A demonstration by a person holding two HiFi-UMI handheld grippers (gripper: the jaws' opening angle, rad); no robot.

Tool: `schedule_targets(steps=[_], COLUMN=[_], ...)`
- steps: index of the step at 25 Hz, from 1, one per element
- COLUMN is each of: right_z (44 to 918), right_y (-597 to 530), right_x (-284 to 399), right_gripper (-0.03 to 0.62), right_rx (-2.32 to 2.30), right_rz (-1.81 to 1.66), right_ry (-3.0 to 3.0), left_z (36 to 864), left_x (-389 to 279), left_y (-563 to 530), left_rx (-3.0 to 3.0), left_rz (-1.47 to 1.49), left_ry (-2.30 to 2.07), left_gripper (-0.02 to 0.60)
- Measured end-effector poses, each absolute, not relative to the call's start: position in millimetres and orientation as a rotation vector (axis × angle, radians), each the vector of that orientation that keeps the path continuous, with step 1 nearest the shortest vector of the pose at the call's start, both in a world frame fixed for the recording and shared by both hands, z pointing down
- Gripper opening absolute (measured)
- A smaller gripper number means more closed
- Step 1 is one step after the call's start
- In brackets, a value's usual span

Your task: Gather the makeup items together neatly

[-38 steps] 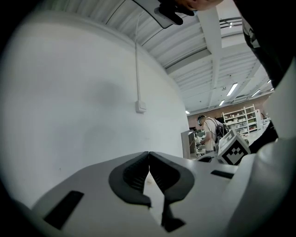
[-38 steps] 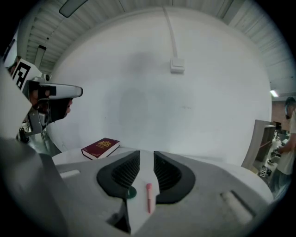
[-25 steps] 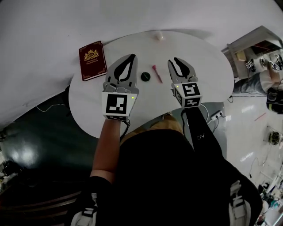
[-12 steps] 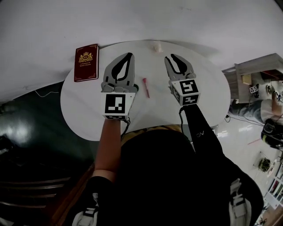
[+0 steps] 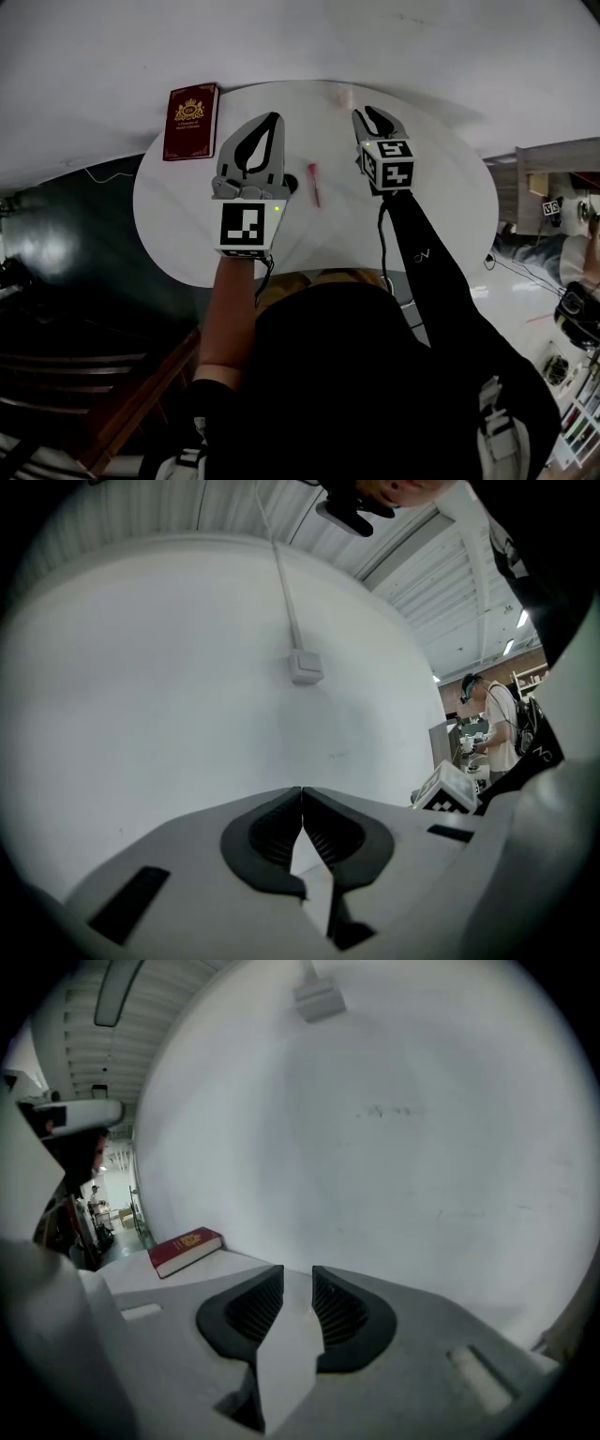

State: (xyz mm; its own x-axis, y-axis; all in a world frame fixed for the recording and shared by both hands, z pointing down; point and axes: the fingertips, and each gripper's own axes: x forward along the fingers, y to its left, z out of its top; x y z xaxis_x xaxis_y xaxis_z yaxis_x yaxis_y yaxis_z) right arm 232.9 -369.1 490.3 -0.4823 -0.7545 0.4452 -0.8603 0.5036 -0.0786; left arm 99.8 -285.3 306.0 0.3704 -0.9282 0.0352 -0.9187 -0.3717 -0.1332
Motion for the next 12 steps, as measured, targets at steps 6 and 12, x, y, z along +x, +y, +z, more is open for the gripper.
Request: schedule_targets(steps=[6, 12], right_z=[554.5, 604.6], right_y=[-417.5, -445.2], right_x=[223.4, 212.3], right_gripper=[0.112, 0.155], right_rx=[1.256, 1.179], right_rz=[0.491, 0.540], right_ry=[-2.265, -2.161], left_z=[305.7, 321.8], left_x=[67.6, 28.5], left_y=[-275.9, -257.4], left_rx=[-2.456, -2.396], left_rz=[-0.193, -0.261], left_ry=[1.809, 1.949], left_gripper=[0.011, 0.011])
